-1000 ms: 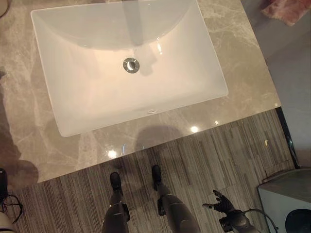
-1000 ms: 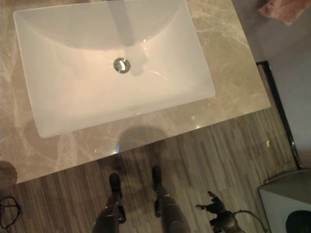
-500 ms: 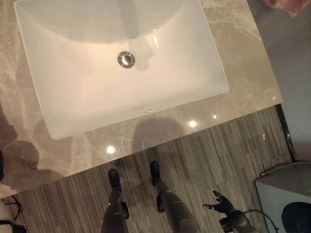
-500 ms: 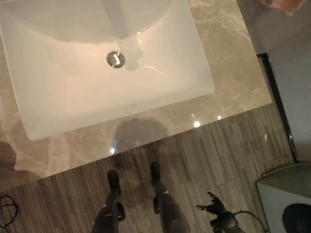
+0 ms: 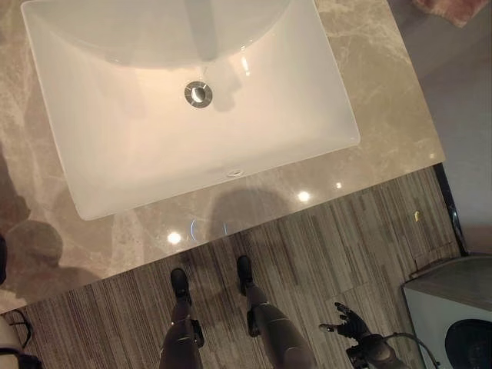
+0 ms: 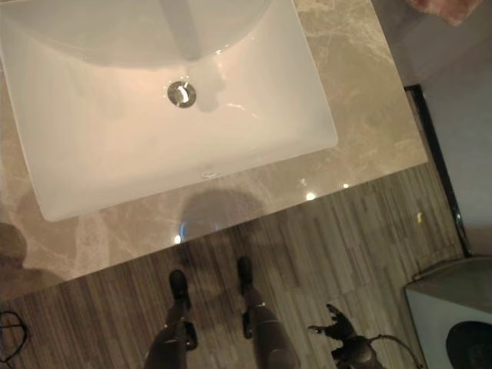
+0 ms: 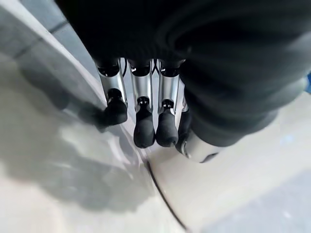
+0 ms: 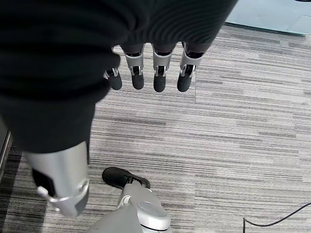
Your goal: Put brush and paste in cup on sink, flatten towel.
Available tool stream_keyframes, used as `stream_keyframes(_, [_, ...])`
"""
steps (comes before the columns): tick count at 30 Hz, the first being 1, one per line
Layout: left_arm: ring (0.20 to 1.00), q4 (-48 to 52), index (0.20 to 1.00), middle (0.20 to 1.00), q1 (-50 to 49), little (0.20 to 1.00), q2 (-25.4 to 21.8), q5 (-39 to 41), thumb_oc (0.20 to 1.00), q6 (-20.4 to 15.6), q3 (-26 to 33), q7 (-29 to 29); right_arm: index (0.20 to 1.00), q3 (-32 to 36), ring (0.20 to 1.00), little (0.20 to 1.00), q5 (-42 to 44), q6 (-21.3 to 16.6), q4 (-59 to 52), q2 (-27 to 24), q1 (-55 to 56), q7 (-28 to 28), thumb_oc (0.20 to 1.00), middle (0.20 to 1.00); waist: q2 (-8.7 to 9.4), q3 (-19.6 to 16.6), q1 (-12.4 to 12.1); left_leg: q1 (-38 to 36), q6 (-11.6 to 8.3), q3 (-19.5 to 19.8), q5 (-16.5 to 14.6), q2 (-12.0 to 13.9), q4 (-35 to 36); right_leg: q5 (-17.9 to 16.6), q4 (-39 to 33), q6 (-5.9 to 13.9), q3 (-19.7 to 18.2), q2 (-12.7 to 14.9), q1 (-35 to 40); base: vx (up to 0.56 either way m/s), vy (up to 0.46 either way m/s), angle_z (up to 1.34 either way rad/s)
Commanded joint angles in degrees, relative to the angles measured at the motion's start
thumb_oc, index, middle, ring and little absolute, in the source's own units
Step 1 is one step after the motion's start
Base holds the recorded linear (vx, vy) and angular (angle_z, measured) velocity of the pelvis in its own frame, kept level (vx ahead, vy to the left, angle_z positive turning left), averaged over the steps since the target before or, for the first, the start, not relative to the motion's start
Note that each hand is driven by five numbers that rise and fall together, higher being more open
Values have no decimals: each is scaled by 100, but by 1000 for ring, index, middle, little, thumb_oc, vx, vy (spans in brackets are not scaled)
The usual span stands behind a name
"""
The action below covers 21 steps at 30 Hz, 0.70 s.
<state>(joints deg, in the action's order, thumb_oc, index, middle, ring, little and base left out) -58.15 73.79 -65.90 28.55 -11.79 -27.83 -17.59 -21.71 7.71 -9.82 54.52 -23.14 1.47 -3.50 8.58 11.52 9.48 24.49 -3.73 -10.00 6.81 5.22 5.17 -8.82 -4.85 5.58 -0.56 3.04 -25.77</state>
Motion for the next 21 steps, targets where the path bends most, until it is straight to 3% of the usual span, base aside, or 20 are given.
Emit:
stream_keyframes(1, [200, 184, 200, 200, 6, 200, 110, -287, 200, -353, -147, 32, 1000, 88, 1000, 1000, 98, -56, -40, -404, 321, 5, 1000, 1000, -194, -77, 67, -72, -102, 295, -30, -30, -17, -93, -15, 657, 143, 410, 261, 0, 0, 0])
stream_keyframes(15, [200, 861, 200, 200, -564, 200, 211, -483, 200, -445, -40, 148, 1000, 178, 1000, 1000, 32, -77, -24, -410, 352, -19, 1000, 1000, -226, -94, 0, -84, -133, 360, -17, -15, -17, -46, -15, 625, 258, 402, 337, 2, -5, 1])
stream_keyframes(18, [200, 1161, 200, 200, -907, 200, 182, -493, 200, -454, 151, 188, 1000, 218, 1000, 1000, 2, -54, 73, -386, 337, -31, 1000, 1000, -253, -92, -48, -137, -136, 361, -28, -18, -17, -23, -15, 620, 275, 412, 401, 9, -10, 3])
stream_keyframes(21, [200, 1902, 200, 200, -1757, 200, 207, -160, 200, -661, 789, 208, 1000, 283, 1000, 1000, -29, -18, 95, -308, 353, -63, 1000, 1000, -268, -112, -116, -217, -132, 367, -49, -26, -17, -4, -15, 606, 287, 439, 474, 13, -11, 3])
